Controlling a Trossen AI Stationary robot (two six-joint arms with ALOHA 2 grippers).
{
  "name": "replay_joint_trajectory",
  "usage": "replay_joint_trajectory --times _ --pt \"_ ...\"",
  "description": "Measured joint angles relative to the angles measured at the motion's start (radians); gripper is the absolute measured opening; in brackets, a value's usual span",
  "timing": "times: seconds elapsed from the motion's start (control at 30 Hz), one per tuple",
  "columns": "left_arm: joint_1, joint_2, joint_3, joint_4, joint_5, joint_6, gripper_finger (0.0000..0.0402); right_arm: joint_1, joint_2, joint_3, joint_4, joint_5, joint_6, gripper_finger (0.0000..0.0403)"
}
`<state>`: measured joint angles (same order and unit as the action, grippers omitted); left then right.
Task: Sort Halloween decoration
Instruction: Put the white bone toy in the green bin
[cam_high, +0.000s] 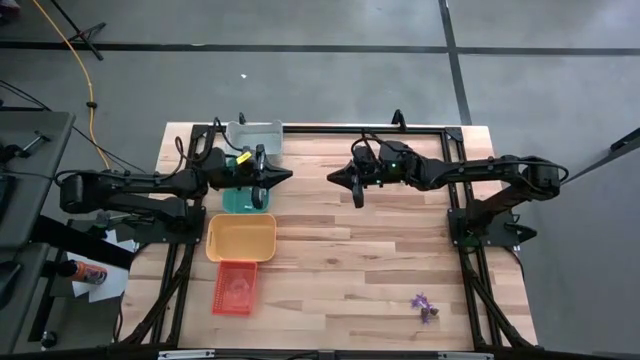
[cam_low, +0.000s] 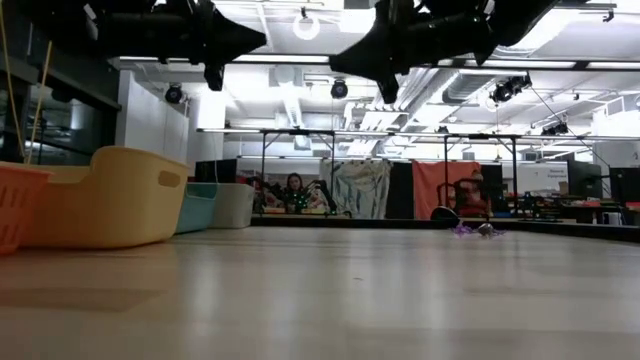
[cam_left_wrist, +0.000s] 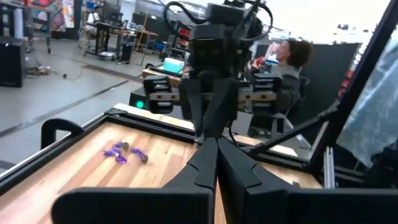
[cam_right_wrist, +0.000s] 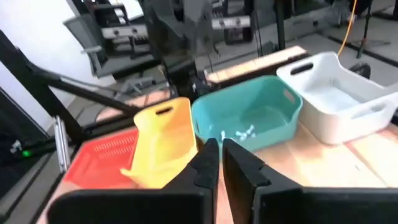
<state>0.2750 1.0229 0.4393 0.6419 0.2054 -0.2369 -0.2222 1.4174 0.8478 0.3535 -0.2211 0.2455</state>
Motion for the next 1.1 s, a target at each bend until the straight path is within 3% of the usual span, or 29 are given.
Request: replay_joint_trajectory --times 0.5,0.8,0.97,1.1 --pt "-0.021 0.0 0.0 -0.001 -0.009 0.048 0.0 0.0 0.0 0.0 -0.006 -0.044 0.06 0.0007" --pt "-0.02 0.0 0.0 -0.002 -0.011 0.048 0.0 0.005 0.0 0.0 -0.031 -0.066 0.307 0.0007" --pt "-0.02 0.0 0.0 -0.024 -0.011 0.036 0.0 0.05 0.0 0.0 -0.252 -0.28 0.55 0.0007" --pt "-0.02 0.0 0.0 -0.04 -0.011 -0.01 0.0 0.196 0.0 0.0 -0.541 -0.364 0.639 0.0007"
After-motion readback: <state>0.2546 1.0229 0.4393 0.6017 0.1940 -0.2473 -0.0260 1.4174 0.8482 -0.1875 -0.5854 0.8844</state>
